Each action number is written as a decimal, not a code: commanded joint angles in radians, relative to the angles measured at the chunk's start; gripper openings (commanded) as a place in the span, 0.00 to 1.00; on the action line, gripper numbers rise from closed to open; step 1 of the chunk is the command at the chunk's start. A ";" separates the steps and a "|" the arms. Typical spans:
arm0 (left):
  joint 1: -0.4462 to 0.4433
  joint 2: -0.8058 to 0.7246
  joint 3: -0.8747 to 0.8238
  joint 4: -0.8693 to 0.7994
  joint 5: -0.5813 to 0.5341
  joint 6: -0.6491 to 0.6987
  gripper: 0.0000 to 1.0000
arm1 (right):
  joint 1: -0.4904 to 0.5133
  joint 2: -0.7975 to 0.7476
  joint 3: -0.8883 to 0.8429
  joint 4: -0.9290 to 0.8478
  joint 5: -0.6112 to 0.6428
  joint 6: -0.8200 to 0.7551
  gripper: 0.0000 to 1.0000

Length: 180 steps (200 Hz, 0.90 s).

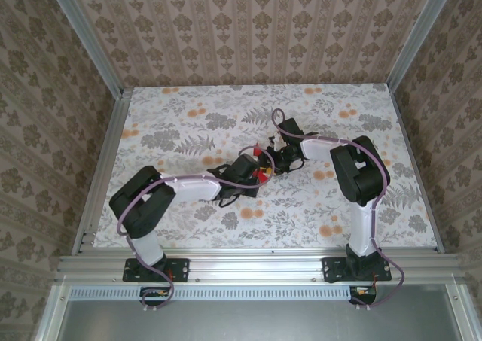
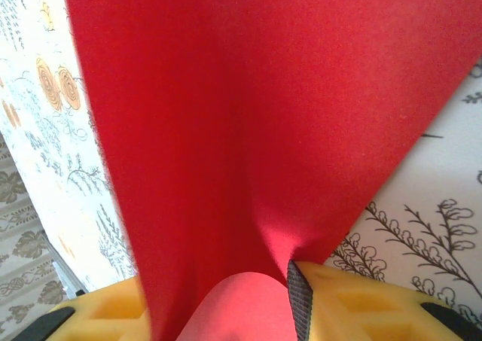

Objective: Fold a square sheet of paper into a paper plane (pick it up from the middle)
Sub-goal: Fold the wing for the fifth time at the center of the table.

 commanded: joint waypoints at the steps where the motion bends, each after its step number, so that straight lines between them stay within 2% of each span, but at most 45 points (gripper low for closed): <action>1: -0.011 0.022 0.027 -0.056 -0.053 0.034 0.22 | -0.022 0.085 -0.037 -0.075 0.162 0.032 0.42; 30: -0.018 0.036 0.036 -0.066 -0.085 0.039 0.24 | -0.022 0.078 -0.033 -0.067 0.139 0.059 0.42; 99: -0.023 0.039 0.036 -0.058 -0.144 0.048 0.08 | -0.026 0.030 -0.027 -0.051 0.099 0.106 0.46; 180: -0.025 0.059 0.028 -0.047 -0.153 0.129 0.05 | -0.029 -0.052 0.007 -0.046 0.067 0.158 0.48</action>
